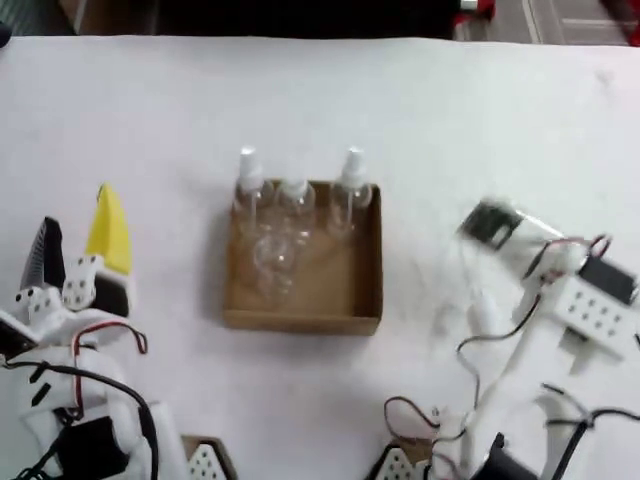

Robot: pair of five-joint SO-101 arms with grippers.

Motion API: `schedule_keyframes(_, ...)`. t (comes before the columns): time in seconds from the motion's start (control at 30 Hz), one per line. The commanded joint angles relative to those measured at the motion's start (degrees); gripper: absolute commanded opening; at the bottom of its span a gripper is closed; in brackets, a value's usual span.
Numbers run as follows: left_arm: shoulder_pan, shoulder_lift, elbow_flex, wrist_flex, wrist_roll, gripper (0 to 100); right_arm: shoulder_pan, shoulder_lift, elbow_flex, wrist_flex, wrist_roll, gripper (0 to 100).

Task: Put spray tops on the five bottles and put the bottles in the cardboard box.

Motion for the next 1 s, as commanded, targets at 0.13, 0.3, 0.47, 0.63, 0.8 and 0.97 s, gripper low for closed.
schedule_keyframes(0.13,-0.48,0.13,0.18,-3.08,0.70,26,-9.19,-21.76,22.24,-13.93,8.35,17.3)
schedule_keyframes(0.3,-0.48,0.13,0.26,-3.08,0.62,26,-17.36,-35.03,34.11,-19.12,10.46,17.3)
schedule_keyframes(0.47,-0.48,0.13,0.35,-3.08,0.62,26,-18.68,-39.52,36.31,-19.38,13.01,17.0)
schedule_keyframes(0.63,-0.48,0.13,0.35,-3.08,0.62,26,-18.15,-33.01,36.22,-23.34,15.21,17.0)
schedule_keyframes(0.8,-0.48,0.13,0.35,-3.08,0.62,26,-18.59,-22.37,35.87,-30.73,15.21,17.0)
schedule_keyframes(0.97,-0.40,0.13,0.35,-3.08,0.62,26,-18.24,-12.18,34.02,-36.88,15.30,17.0)
